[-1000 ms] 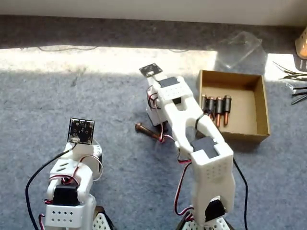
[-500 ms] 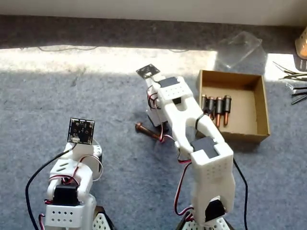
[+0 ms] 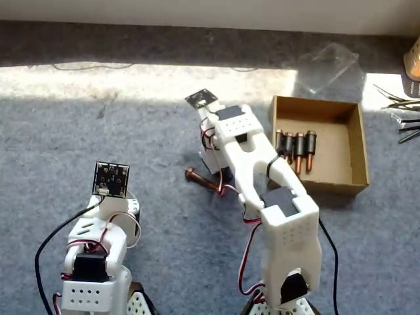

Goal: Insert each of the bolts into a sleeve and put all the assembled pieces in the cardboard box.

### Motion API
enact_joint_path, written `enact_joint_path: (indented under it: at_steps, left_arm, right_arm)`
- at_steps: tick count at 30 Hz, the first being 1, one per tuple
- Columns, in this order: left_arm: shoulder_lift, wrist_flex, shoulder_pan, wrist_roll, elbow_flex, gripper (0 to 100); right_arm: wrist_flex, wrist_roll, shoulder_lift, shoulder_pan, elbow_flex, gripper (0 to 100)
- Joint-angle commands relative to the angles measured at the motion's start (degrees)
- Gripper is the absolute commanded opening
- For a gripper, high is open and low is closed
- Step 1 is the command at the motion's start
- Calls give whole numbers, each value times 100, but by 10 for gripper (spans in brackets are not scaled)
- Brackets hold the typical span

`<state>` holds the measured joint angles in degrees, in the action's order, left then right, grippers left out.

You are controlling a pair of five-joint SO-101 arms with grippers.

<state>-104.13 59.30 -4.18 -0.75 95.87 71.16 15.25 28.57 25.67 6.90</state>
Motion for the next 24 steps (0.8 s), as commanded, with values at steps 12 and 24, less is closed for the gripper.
enact_joint_path:
  at_steps: [12,24]
  left_arm:
    - [-66,35,66,-44,127,18]
    - [-66,35,66,-44,127,18]
  right_arm:
    - [400,9,-4,22,593,98]
    - [400,9,119,101,541,98]
